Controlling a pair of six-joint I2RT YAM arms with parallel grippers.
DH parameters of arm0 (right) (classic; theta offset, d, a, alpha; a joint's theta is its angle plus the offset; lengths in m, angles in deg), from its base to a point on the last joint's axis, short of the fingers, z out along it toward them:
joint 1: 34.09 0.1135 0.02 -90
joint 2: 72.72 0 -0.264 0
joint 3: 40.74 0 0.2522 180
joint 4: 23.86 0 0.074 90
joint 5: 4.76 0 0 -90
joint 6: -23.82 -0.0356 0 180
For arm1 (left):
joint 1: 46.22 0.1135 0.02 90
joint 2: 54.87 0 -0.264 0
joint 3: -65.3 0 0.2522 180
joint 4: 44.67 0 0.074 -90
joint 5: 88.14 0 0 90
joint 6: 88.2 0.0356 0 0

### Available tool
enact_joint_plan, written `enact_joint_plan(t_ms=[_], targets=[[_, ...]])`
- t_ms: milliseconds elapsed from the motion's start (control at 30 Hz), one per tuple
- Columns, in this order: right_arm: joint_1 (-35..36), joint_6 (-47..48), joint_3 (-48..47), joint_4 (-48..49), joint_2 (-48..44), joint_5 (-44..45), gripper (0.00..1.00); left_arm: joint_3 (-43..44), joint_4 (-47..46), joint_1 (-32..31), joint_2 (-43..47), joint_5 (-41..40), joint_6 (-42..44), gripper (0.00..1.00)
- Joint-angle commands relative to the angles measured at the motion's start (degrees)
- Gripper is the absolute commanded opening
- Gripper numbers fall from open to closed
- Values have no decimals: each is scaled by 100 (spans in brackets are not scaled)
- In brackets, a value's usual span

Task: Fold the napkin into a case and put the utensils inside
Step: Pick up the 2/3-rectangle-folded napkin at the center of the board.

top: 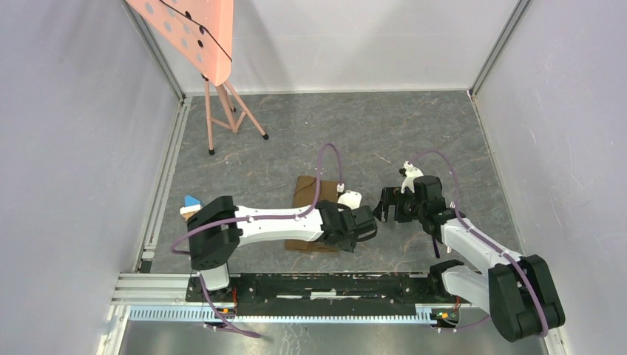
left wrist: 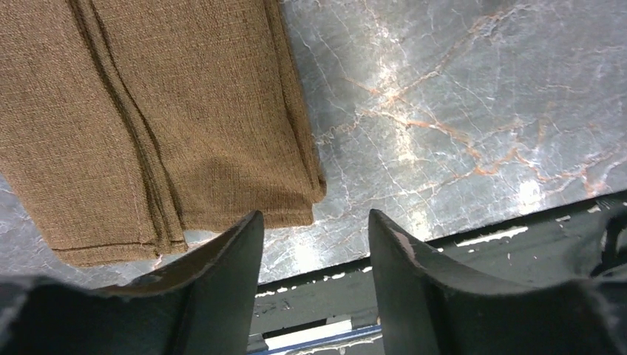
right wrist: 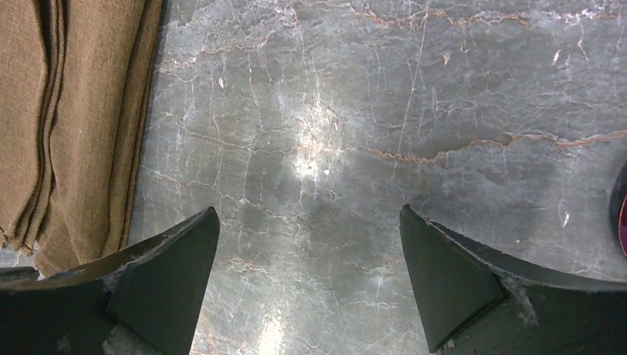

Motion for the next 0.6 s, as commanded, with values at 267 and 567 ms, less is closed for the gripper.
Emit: enact_joint_plan(t_ms=[267,567], targets=[[-34,135,234,154,-206,-76,98,724,450,-18,-898,-180,224,55],[-42,136,409,332,-154,-361,98,804,478,32,-1282,-171,309,48]])
